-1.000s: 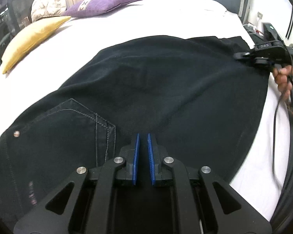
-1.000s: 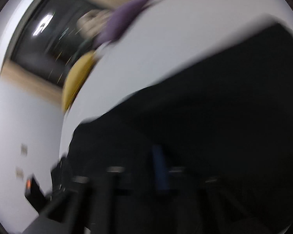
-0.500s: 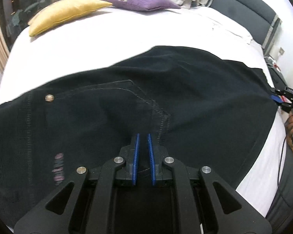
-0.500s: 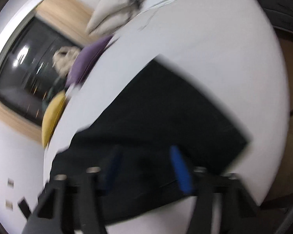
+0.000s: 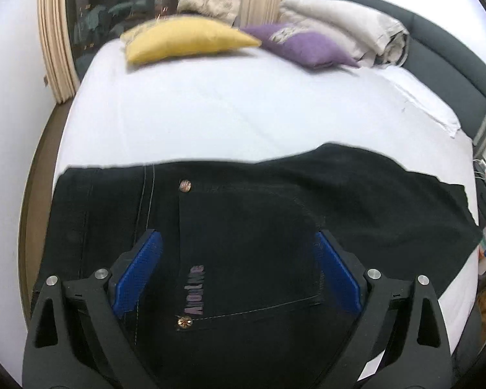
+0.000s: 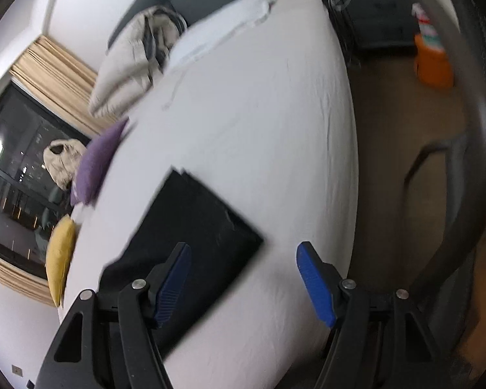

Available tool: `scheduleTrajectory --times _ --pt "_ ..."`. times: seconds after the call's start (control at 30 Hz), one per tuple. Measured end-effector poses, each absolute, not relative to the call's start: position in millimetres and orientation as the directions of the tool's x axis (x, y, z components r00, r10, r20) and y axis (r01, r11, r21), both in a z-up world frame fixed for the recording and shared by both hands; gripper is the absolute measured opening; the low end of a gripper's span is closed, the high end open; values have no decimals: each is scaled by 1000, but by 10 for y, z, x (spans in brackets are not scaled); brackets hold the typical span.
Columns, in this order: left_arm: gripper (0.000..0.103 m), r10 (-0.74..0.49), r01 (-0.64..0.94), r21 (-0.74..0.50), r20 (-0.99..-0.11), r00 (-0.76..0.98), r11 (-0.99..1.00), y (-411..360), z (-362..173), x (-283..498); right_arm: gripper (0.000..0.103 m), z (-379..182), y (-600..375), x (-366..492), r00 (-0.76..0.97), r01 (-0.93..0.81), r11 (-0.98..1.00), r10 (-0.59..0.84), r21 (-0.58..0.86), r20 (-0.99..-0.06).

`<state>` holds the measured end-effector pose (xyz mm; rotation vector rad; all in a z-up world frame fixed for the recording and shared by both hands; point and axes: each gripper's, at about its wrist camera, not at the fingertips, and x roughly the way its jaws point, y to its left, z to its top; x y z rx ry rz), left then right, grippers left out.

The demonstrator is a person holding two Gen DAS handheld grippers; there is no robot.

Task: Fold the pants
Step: 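Open the left tool and withdraw it from the jeans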

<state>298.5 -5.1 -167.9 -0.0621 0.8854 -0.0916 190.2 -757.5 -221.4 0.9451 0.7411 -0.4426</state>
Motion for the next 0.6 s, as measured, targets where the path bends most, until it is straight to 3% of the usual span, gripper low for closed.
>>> scheduleTrajectory --times 0.23,0.6 --pt "95 -107 -21 -140 -837 536 990 104 -2040 3096 72 -2555 -7653 1757 674 637 449 69 627 -735" --pt "99 -80 10 -89 -837 541 996 -62 -2169 3195 73 -2526 -7817 1610 690 636 412 75 652 -720"
